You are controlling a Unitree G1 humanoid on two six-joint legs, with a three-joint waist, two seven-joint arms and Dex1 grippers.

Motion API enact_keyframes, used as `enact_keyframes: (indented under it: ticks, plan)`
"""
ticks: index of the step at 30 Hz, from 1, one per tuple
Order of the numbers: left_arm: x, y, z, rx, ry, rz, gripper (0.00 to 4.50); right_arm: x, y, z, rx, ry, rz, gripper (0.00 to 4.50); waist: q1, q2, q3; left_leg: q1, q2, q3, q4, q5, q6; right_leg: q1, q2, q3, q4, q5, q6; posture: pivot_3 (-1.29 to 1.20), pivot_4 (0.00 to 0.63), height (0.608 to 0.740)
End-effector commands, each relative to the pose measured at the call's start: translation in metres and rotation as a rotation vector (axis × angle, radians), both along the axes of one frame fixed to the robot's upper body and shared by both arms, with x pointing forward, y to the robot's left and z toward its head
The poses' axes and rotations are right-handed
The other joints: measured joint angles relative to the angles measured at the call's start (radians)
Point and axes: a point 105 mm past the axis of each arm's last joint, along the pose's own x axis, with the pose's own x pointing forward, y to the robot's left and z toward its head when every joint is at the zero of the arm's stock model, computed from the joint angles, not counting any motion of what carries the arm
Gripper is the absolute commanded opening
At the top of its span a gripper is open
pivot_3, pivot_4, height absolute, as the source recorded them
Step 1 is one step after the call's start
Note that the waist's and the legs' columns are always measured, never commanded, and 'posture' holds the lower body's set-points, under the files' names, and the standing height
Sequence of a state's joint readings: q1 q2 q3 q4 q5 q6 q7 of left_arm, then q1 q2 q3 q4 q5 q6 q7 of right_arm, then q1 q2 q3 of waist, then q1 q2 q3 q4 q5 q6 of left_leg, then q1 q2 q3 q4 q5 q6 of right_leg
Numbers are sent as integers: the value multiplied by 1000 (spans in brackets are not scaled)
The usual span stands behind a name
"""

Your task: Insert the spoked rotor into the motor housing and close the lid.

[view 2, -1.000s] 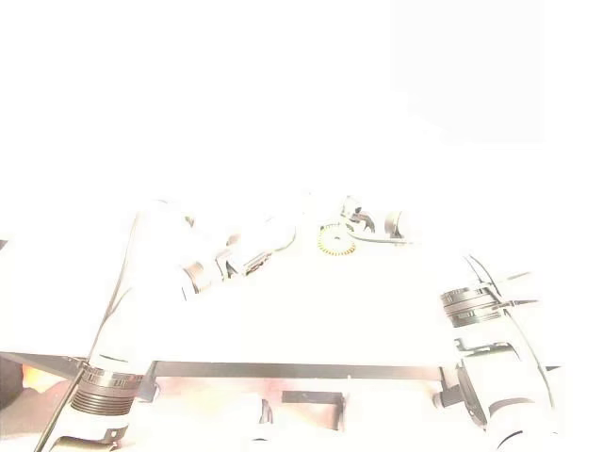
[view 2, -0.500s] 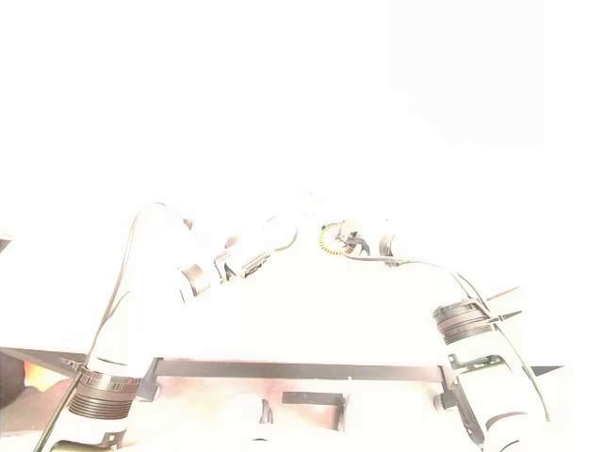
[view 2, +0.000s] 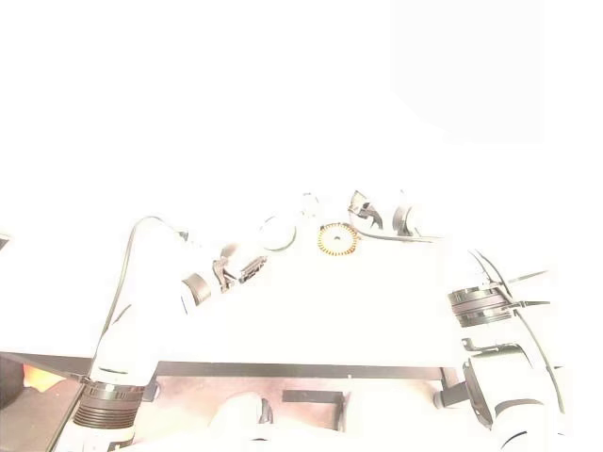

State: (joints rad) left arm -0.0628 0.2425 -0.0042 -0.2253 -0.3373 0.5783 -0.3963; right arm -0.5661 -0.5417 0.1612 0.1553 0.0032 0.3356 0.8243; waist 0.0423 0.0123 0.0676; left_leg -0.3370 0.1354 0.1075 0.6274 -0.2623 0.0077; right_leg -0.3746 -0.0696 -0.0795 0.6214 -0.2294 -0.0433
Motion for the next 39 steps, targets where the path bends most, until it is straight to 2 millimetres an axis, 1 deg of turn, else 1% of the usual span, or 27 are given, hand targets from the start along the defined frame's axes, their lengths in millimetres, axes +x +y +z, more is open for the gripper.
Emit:
enact_keyframes:
  ticks: [1,6,10,15,21,27,30,33,36,39]
  plan:
    - [3,5,-1,-38,35,71,4127,-1,-2,13,6,-38,11,19,1,0,0,0,0,0,0,0,0,0,0,0,0,0,0,0,0,740]
    - [10,-9,-7,-117,87,91,4127,-1,-2,14,-2,-33,21,19,2,0,0,0,0,0,0,-1,1,0,0,0,0,0,0,0,0,740]
    - [28,-19,1,-190,101,138,4127,-1,-4,16,-2,-32,20,19,4,0,1,0,0,0,0,-1,3,0,0,0,0,0,0,0,0,740]
    - [47,-29,6,-244,162,188,4127,-4,-8,14,-6,-23,11,19,5,0,1,0,0,0,0,-1,3,0,0,0,-1,0,0,0,0,740]
    - [59,-37,13,-283,198,185,4127,-2,-10,16,-2,-31,-6,19,3,0,1,-3,0,1,0,-1,4,-3,0,0,-2,0,0,0,0,740]
    - [57,-42,19,-379,207,157,4127,-2,-10,16,-1,-37,-11,19,6,0,1,-13,0,1,1,-1,4,-13,0,0,0,0,0,0,0,740]
    - [53,-44,23,-441,224,138,4127,-1,-10,16,-2,-42,-14,19,8,0,1,-13,0,1,2,-2,7,-13,0,0,0,0,0,0,0,740]
    - [49,-47,26,-466,234,110,4127,-1,-9,15,-2,-43,-13,19,10,0,1,-13,0,1,2,-3,8,-13,0,0,0,0,0,0,0,740]
    - [45,-47,27,-473,239,95,4127,-1,-9,15,-1,-44,-12,19,10,0,1,-13,0,1,2,-3,8,-13,0,0,0,0,0,0,0,740]
    - [43,-43,26,-465,237,95,4127,0,-8,15,-1,-46,-13,19,9,0,1,-13,0,1,2,-3,8,-13,0,0,0,0,0,0,0,740]
